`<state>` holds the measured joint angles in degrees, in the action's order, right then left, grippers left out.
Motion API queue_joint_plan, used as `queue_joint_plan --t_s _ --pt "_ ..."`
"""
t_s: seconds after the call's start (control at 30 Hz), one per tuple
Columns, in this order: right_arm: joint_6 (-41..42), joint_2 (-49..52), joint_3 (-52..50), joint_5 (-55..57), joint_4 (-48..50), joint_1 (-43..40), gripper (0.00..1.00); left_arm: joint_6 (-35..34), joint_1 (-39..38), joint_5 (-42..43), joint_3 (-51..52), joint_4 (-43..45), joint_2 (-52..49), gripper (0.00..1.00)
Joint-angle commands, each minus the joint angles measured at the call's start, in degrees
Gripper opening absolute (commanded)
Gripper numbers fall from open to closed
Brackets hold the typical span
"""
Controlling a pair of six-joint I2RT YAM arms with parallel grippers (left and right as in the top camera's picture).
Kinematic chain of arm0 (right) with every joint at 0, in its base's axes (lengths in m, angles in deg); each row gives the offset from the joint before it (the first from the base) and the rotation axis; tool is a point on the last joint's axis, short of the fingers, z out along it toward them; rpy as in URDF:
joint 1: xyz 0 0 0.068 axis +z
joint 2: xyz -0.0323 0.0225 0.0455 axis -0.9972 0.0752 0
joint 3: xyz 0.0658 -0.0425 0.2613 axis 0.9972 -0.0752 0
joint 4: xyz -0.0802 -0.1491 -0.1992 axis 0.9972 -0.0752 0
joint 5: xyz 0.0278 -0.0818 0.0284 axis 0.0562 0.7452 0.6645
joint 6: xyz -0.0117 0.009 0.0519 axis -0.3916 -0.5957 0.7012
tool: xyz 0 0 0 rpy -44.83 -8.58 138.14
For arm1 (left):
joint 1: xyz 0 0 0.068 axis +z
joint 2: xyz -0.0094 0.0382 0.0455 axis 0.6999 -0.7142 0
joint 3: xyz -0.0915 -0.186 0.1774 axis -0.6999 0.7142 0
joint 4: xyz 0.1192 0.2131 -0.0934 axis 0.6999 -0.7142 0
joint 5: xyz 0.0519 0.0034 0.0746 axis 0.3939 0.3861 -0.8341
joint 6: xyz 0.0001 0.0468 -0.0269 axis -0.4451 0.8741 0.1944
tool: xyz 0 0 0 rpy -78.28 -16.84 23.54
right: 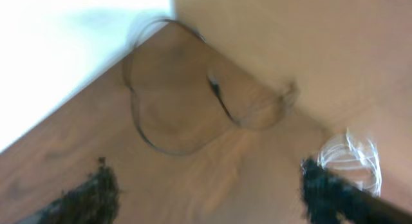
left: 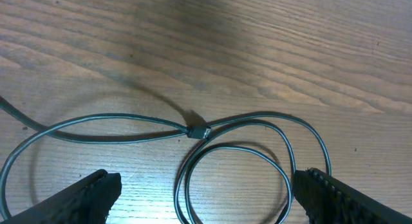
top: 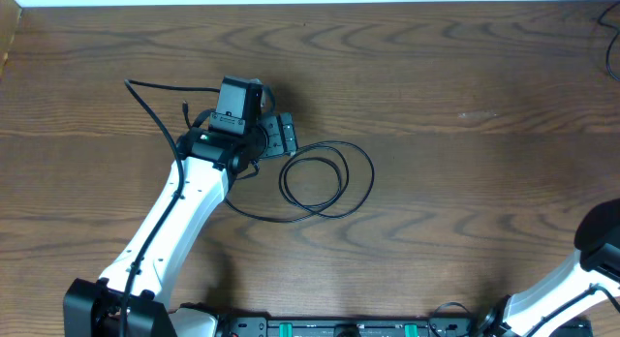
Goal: Untangle cables
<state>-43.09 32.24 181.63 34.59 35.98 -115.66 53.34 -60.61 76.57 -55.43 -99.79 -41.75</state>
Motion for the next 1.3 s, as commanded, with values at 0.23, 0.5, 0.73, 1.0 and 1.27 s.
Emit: queue_joint_plan --t_s 0.23,0.5,0.73,1.0,1.27 --pt "27.67 7.04 -5.57 4.22 -2.67 -5.49 0.7 0.37 0.11 -0.13 -0.61 0.02 -0.24 0.93" --pt "28.61 11.87 -5.7 7.43 10.1 -7.48 0.57 0.37 0.11 -0.13 -0.61 0.02 -0.24 0.93" --pt "28.59 17.35 -5.7 11.02 16.96 -8.35 0.52 0.37 0.11 -0.13 -0.61 0.02 -0.24 0.93" --pt "28.59 22.99 -5.7 7.74 28.39 -8.66 0.48 0.37 0.11 -0.13 -0.61 0.02 -0.24 0.93" --pt "28.3 24.35 -5.66 5.03 31.3 -8.59 0.49 0.37 0.11 -0.13 -0.61 0.02 -0.24 0.93"
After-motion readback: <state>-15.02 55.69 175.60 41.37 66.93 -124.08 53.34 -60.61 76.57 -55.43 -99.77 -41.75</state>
